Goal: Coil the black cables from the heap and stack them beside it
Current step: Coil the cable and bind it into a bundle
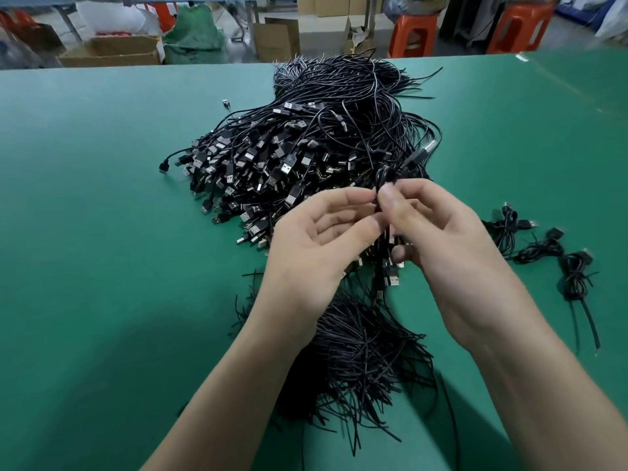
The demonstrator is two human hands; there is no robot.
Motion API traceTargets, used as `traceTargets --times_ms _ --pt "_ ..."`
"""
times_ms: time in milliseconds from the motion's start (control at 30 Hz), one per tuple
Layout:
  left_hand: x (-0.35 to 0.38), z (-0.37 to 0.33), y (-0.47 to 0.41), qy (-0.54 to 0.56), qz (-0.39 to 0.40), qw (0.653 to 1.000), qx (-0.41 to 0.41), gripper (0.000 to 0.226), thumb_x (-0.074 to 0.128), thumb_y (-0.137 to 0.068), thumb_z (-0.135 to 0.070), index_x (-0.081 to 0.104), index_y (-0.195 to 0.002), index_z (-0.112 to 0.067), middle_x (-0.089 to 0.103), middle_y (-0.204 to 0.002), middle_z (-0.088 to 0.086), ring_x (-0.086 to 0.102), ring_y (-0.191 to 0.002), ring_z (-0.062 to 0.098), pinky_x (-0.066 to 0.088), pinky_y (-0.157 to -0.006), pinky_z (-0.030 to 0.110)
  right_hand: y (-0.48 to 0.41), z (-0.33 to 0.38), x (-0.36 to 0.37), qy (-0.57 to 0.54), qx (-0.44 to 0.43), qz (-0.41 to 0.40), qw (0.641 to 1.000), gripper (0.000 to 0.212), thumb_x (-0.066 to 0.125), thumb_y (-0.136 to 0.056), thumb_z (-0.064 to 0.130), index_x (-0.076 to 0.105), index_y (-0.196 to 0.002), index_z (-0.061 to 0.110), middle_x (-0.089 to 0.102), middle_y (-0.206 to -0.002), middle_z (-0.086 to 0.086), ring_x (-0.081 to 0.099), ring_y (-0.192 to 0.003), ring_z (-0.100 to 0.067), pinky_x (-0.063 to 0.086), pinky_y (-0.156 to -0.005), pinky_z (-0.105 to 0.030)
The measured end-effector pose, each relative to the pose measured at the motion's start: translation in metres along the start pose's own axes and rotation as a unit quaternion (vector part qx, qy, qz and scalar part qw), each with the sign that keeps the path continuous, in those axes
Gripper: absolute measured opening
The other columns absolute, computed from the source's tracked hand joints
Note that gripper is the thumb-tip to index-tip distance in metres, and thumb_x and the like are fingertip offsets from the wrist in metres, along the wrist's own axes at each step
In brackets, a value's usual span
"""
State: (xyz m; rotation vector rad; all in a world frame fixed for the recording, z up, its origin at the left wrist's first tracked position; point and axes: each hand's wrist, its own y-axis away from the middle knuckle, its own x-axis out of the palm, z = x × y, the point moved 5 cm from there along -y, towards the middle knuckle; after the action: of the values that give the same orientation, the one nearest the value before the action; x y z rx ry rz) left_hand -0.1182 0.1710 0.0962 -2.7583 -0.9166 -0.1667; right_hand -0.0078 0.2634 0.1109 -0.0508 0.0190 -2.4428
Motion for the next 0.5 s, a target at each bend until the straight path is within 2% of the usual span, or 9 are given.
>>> traceTargets --times_ms 100,167,200,267,300,367,400,500 --pt "0.005 -0.003 -0.001 -0.041 0.038 0.998 -0.006 0.022 0.073 -0.094 -0.004 0.076 -0.113 -0.016 0.080 -0.104 -0.001 0.074 -0.096 0.008 0.055 -0.080 0.015 -0.008 0.001 -0.011 0.056 -0.027 0.001 0.998 0.017 0.074 -0.092 0.035 0.072 -0.098 0.020 0.070 -0.081 0.003 0.062 -0.070 -0.004 0.051 -0.059 -0.020" --pt "0.005 -0.006 -0.004 -0.119 0.066 0.991 -0.015 0.022 0.073 -0.096 -0.013 0.078 -0.113 -0.025 0.079 -0.102 -0.009 0.074 -0.092 0.004 0.056 -0.080 0.015 -0.016 -0.001 -0.030 0.107 -0.024 -0.034 0.993 0.018 0.073 -0.092 0.034 0.072 -0.099 0.018 0.073 -0.077 -0.002 0.067 -0.065 -0.004 0.052 -0.056 -0.023" --pt "0.003 -0.007 -0.006 -0.173 0.062 0.983 -0.021 0.020 0.074 -0.096 -0.019 0.078 -0.112 -0.032 0.078 -0.099 -0.012 0.073 -0.083 0.002 0.056 -0.075 0.015 -0.020 -0.003 -0.044 0.156 -0.021 -0.062 0.986 0.020 0.073 -0.092 0.037 0.072 -0.099 0.018 0.072 -0.076 -0.005 0.066 -0.061 -0.005 0.050 -0.055 -0.027" --pt "-0.004 -0.009 -0.015 -0.255 0.031 0.966 -0.019 0.019 0.074 -0.095 -0.025 0.077 -0.110 -0.037 0.075 -0.092 -0.014 0.063 -0.065 -0.001 0.049 -0.064 0.013 -0.030 -0.011 -0.074 0.309 -0.006 -0.104 0.945 0.025 0.070 -0.092 0.043 0.069 -0.103 0.020 0.068 -0.073 -0.003 0.063 -0.062 -0.010 0.045 -0.061 -0.031" --pt "-0.006 -0.012 -0.022 -0.283 0.016 0.959 -0.008 0.019 0.074 -0.095 -0.024 0.076 -0.111 -0.034 0.072 -0.090 -0.015 0.061 -0.066 -0.004 0.046 -0.065 0.010 -0.035 -0.015 -0.088 0.391 0.008 -0.114 0.913 0.027 0.068 -0.092 0.044 0.068 -0.105 0.020 0.066 -0.075 0.001 0.061 -0.068 -0.016 0.041 -0.064 -0.032" --pt "-0.005 -0.019 -0.042 -0.355 -0.006 0.934 0.022 0.021 0.072 -0.095 -0.023 0.074 -0.115 -0.031 0.069 -0.096 -0.019 0.063 -0.077 -0.008 0.045 -0.070 0.004 -0.041 -0.024 -0.114 0.504 0.042 -0.129 0.853 0.023 0.067 -0.093 0.040 0.067 -0.100 0.018 0.066 -0.083 -0.004 0.052 -0.078 -0.026 0.036 -0.067 -0.034" --pt "-0.004 -0.023 -0.055 -0.397 -0.017 0.917 0.036 0.022 0.071 -0.095 -0.024 0.073 -0.117 -0.030 0.068 -0.101 -0.018 0.064 -0.083 -0.005 0.048 -0.076 0.005 -0.043 -0.028 -0.125 0.527 0.060 -0.136 0.837 0.022 0.067 -0.093 0.038 0.066 -0.096 0.016 0.068 -0.088 -0.011 0.050 -0.080 -0.027 0.035 -0.068 -0.035" --pt "-0.003 -0.032 -0.098 -0.500 -0.052 0.861 0.080 0.031 0.064 -0.096 -0.023 0.068 -0.127 -0.028 0.066 -0.117 -0.006 0.063 -0.102 0.009 0.051 -0.098 0.028 -0.047 -0.041 -0.149 0.539 0.112 -0.152 0.821 0.025 0.068 -0.095 0.029 0.065 -0.104 0.005 0.069 -0.099 -0.020 0.056 -0.088 -0.034 0.038 -0.071 -0.038"
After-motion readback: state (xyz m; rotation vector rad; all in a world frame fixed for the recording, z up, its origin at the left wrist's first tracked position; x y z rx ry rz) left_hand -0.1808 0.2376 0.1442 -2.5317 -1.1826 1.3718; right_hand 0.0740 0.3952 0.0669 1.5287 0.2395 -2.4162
